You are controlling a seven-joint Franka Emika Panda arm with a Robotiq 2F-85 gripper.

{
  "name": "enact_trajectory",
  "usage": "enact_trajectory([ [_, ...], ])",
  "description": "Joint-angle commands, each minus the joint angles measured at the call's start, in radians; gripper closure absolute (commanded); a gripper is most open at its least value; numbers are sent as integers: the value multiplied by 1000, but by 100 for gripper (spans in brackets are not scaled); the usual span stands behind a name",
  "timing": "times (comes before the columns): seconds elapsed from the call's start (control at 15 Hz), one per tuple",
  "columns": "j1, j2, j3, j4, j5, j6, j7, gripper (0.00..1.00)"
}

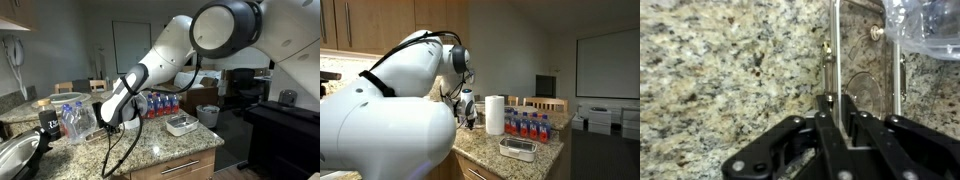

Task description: Move the bowl and then pick up the lid and put it on the bowl

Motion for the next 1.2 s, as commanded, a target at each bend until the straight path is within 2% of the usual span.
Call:
enact_trajectory([
  [0.0, 80, -66, -87, -95, -2, 93, 83, 92],
  [0.13, 122, -78, -128, -115, 0, 113, 98, 92],
  [0.4, 161, -107, -152, -146, 1, 104, 88, 92],
  [0.8, 95, -175, -37, -221, 21, 98, 39, 93],
  [1.13, 86, -254, -24, -334, 25, 106, 58, 92],
])
